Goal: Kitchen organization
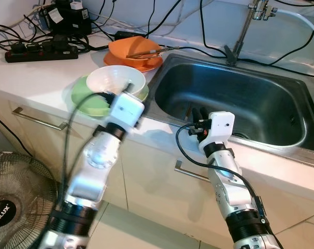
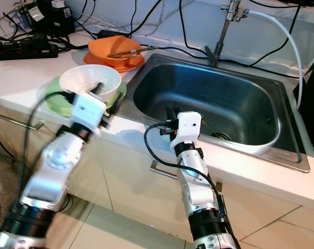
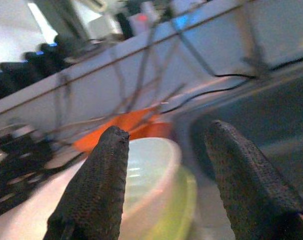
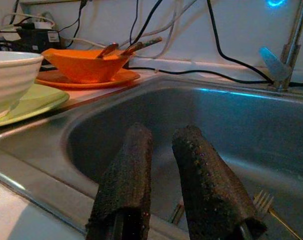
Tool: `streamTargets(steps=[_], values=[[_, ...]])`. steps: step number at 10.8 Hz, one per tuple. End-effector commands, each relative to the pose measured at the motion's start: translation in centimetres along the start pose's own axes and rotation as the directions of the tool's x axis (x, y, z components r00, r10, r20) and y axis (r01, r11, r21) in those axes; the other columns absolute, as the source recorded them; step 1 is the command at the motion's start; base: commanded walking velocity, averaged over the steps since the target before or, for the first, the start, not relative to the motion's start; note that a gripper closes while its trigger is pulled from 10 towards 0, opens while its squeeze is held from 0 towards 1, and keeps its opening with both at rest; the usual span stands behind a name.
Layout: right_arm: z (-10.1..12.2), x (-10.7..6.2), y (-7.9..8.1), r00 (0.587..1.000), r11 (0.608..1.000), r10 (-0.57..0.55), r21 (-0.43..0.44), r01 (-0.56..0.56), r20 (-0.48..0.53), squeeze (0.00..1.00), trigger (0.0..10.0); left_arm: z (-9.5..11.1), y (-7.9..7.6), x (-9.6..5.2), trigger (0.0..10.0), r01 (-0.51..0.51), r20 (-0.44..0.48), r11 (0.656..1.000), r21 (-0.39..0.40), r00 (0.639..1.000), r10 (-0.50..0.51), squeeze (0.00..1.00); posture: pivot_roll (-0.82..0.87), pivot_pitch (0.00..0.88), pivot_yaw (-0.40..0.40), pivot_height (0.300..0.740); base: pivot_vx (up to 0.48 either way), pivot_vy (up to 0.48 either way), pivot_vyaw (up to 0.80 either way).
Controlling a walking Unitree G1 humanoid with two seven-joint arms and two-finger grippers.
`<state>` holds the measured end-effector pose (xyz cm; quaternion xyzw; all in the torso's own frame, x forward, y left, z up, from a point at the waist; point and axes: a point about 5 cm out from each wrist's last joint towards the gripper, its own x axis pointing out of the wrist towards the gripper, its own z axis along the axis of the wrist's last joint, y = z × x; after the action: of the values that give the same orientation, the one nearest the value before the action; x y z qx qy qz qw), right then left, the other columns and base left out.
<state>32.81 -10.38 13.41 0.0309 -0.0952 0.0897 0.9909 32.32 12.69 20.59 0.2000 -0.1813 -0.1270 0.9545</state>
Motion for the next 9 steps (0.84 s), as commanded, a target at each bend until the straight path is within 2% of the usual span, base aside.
streamTargets(steps=[1,2,3,5,7,8,9], values=[[-0.9,-0.2,-0.1,0.999,1.000,-0.010,0.003,0.010,-0.044,0.00,10.0,0.6,1.0,0.2,10.0,-0.049,0.012,0.999,-0.018,0.999,0.049,0.00,0.08,0.013,-0.034,0.740,0.000,0.000,0.00],[-0.9,-0.2,-0.1,0.999,1.000,-0.009,0.002,0.010,-0.042,0.00,10.0,0.8,3.1,0.5,10.0,-0.155,-0.015,0.984,-0.094,0.988,0.154,0.00,0.09,0.009,-0.035,0.740,0.000,0.000,0.00],[-0.9,-0.2,0.0,0.999,1.000,-0.008,0.003,0.008,-0.042,0.00,10.0,0.9,4.5,0.5,10.0,-0.233,-0.042,0.958,-0.164,0.972,0.230,0.00,0.09,0.008,-0.036,0.740,0.000,0.000,0.00],[-1.0,-0.2,0.2,0.999,1.000,0.000,0.008,0.000,-0.046,0.00,10.0,0.4,6.2,0.1,10.0,-0.340,-0.117,0.879,-0.333,0.940,0.320,0.00,0.09,0.022,-0.042,0.740,0.000,0.000,0.00],[-1.0,-0.2,0.1,0.999,1.000,0.004,0.006,-0.003,-0.051,0.00,10.0,-1.3,6.3,-0.1,10.0,-0.403,-0.252,0.809,-0.427,0.913,0.321,0.00,0.09,0.038,-0.046,0.740,0.000,0.000,0.00],[-1.0,-0.2,0.0,0.999,1.000,0.003,0.006,-0.003,-0.052,0.00,10.0,-1.6,6.0,-0.1,10.0,-0.400,-0.277,0.798,-0.451,0.913,0.301,0.00,0.09,0.040,-0.046,0.740,0.000,0.000,0.00],[-1.0,-0.2,0.0,0.999,1.000,0.003,0.005,-0.003,-0.054,0.00,10.0,-1.9,5.3,0.1,10.0,-0.396,-0.315,0.752,-0.527,0.913,0.260,0.00,0.09,0.047,-0.047,0.740,0.000,0.000,0.00]])
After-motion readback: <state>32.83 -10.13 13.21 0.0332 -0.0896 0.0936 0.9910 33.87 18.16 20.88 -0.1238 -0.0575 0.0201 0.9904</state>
